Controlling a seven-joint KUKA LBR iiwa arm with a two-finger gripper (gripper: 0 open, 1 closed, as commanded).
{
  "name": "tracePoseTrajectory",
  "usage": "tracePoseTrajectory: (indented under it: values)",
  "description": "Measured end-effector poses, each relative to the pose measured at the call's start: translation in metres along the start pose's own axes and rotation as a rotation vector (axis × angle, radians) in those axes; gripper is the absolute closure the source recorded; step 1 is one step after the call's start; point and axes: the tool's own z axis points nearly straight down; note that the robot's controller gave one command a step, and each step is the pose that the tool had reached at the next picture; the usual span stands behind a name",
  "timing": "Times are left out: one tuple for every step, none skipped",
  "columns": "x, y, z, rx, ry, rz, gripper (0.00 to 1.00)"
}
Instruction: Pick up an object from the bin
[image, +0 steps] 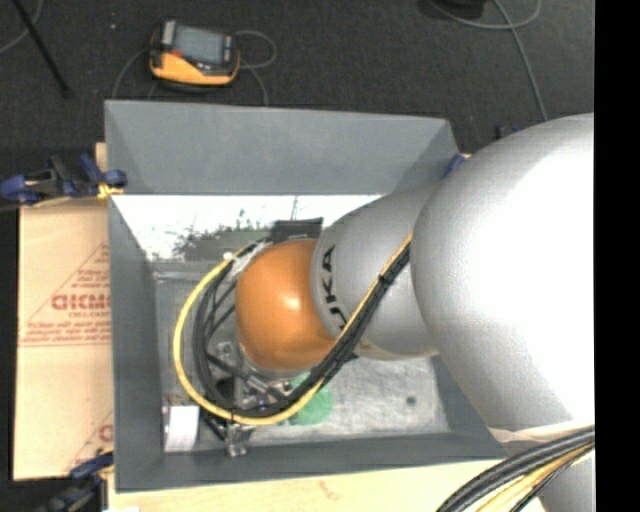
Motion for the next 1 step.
tracePoseTrajectory:
  values:
    - [-0.0008,0.0101,0.0116,0.005,-0.016,-0.086,1.0]
